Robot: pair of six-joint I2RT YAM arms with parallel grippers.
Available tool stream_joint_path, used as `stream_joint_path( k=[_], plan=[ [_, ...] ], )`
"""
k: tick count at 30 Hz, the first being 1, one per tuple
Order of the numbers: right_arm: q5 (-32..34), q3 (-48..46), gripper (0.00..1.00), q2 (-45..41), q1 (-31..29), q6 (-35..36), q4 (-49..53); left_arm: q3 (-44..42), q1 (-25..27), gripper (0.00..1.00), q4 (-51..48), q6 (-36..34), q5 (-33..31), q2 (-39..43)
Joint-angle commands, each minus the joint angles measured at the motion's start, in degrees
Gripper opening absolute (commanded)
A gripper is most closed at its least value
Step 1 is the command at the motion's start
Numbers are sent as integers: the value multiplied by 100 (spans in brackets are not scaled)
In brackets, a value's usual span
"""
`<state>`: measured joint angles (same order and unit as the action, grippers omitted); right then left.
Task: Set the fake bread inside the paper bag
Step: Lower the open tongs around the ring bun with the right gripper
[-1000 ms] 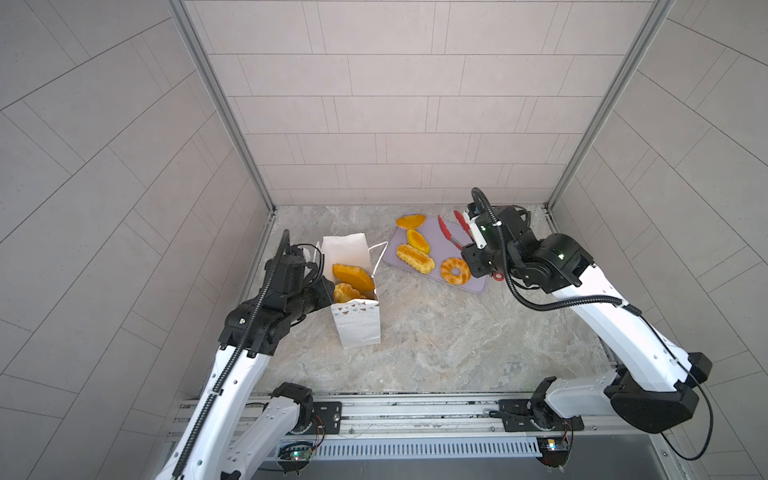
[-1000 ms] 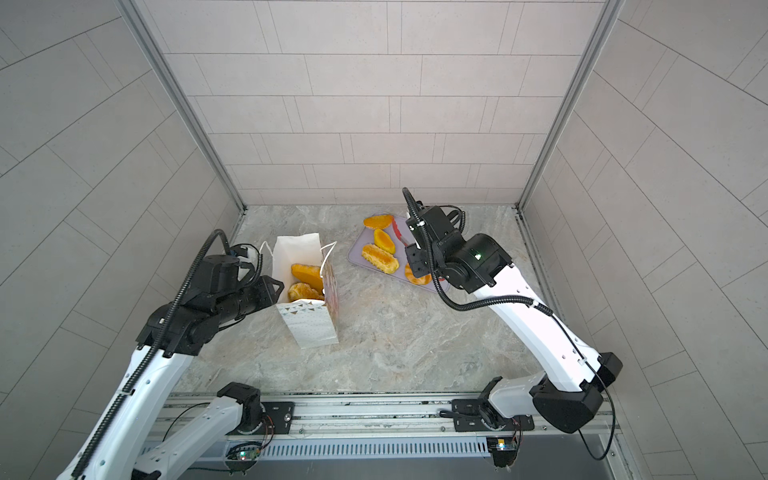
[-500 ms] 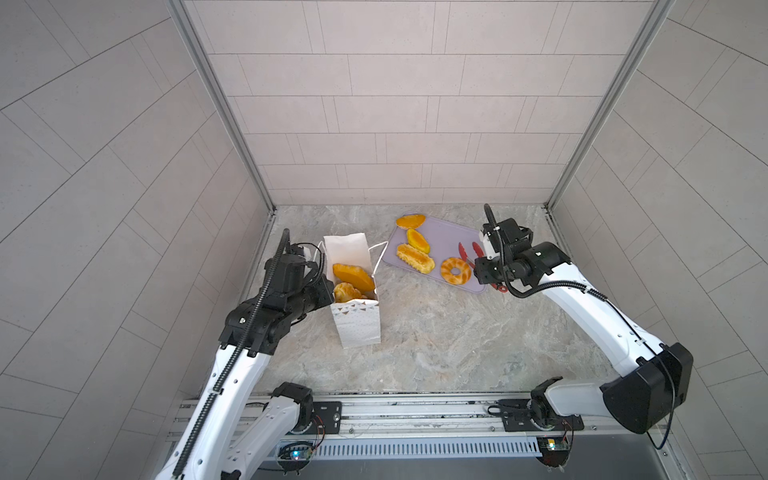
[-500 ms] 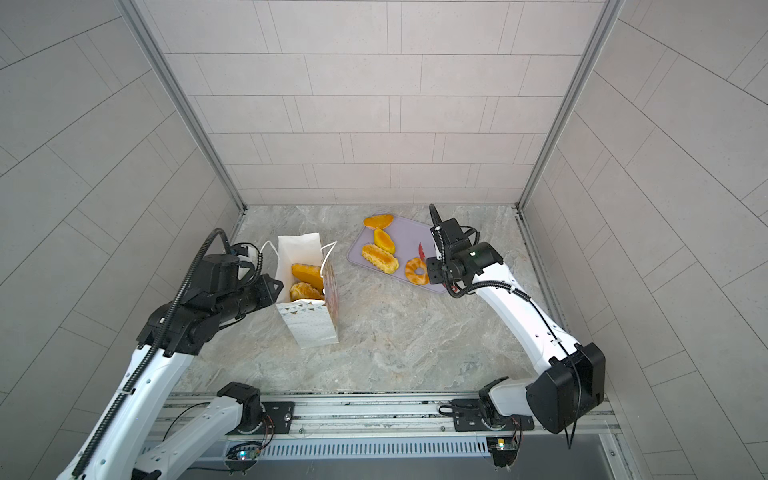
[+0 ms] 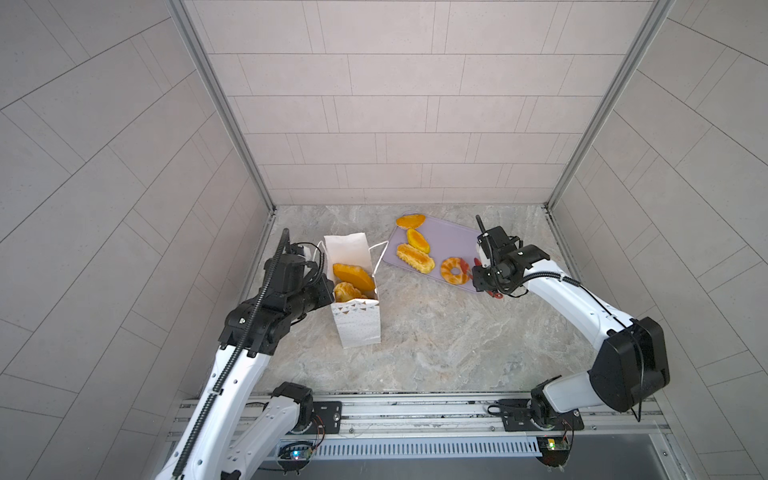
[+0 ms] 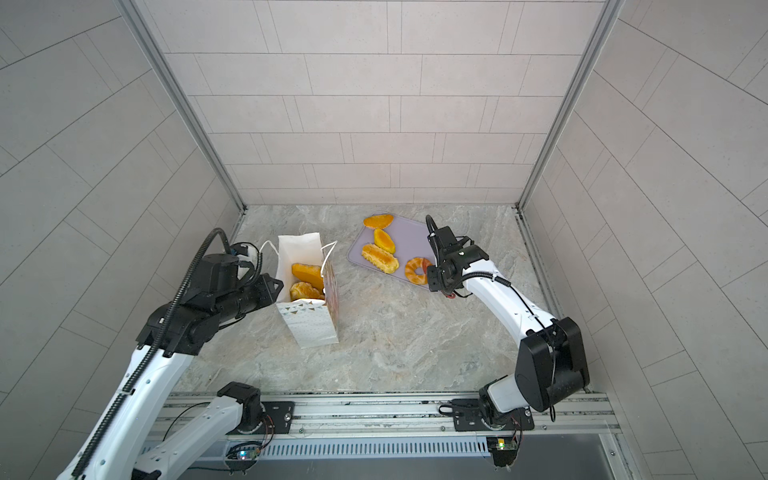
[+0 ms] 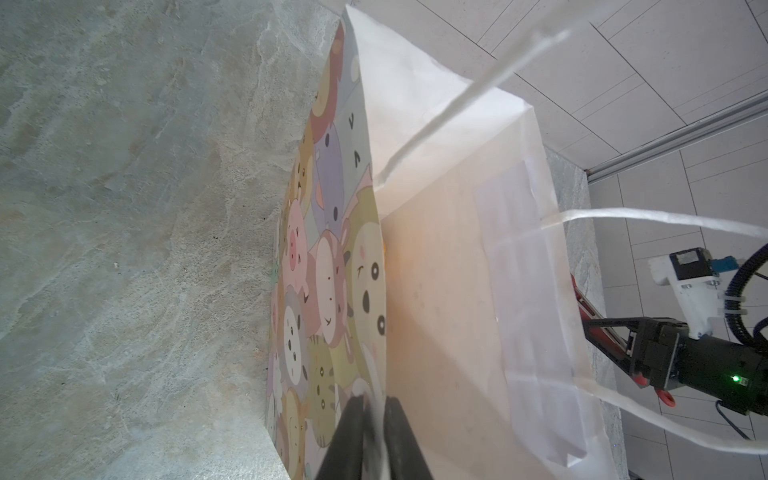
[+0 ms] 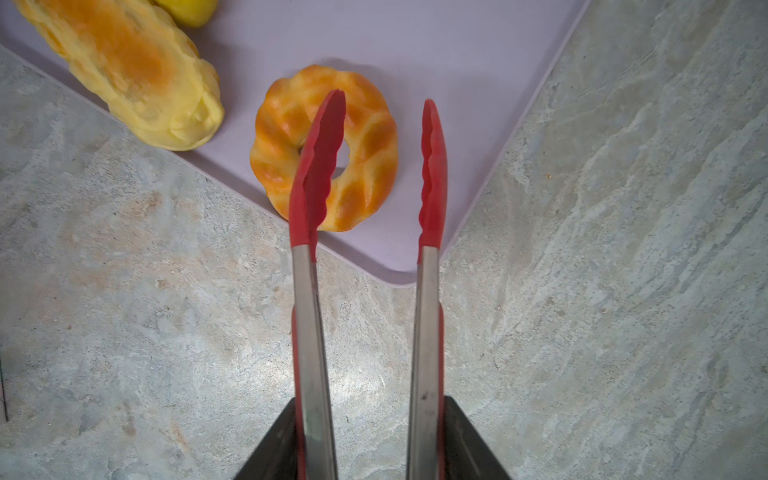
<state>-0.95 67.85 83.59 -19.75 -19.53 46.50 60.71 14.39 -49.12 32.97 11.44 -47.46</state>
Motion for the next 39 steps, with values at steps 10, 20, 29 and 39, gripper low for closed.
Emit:
stream_joint_path(
  k=[10, 20, 29, 39],
  plan=[
    [43, 243, 50, 488, 105, -71, -55, -93, 12, 14, 94, -28, 8, 92],
    [-81, 387, 48, 566, 103, -98, -49, -105, 11, 14, 82, -19, -43, 121],
    [-124, 316, 45, 647, 103, -103, -114, -110, 11, 14, 74, -10, -45, 123],
    [91, 325, 36, 346, 111, -123, -23, -98, 14, 14, 78, -14, -49, 129]
  ],
)
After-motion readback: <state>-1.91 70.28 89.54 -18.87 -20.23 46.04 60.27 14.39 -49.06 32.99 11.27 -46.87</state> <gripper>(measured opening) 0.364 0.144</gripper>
